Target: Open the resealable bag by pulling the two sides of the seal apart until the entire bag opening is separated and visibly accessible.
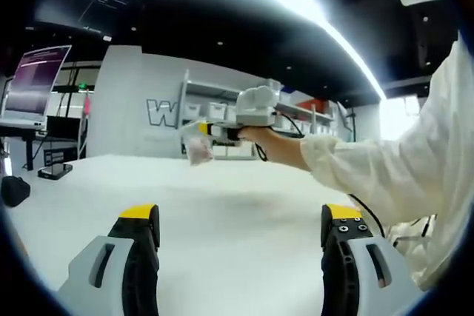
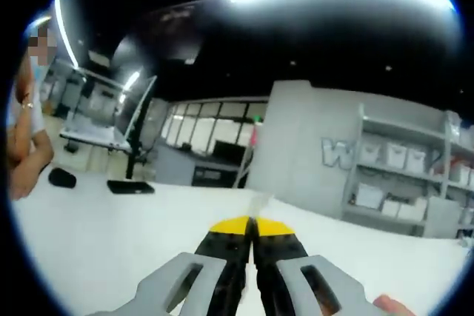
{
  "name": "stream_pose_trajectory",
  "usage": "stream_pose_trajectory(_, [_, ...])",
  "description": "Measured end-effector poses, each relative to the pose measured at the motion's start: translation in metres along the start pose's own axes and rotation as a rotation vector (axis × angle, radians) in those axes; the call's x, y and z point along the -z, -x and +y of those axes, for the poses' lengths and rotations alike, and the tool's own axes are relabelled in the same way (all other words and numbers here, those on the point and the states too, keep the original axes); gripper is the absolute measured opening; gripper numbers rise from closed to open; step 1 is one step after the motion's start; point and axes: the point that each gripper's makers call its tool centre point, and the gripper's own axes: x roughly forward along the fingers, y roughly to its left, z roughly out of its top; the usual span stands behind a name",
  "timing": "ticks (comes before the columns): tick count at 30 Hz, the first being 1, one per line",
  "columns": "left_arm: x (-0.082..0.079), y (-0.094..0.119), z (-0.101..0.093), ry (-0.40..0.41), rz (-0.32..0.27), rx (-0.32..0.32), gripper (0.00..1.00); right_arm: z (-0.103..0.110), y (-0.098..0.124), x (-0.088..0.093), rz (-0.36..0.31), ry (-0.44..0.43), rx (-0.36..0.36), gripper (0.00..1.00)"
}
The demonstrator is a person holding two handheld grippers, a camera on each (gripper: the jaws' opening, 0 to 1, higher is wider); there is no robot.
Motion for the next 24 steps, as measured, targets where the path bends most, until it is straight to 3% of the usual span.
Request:
stream_pose_trajectory(9, [0.001,0.0,0.001,0.001,0.001,-0.002,0.88,0.003,0.01,0.003,0.0,-0.004,-0.028,0.0])
stream_pose_trajectory(13, [0.001,-0.001,0.002,0.002,0.003,-0.003,0.88,0.003,0.017,0.0,-0.013,-0.044,-0.051,0.0])
stream_pose_trajectory(24, [0.003,0.0,0.001,0.0,0.009,-0.003,0.88,0.007,0.037,-0.005,-0.021,0.001,-0.083,0.0])
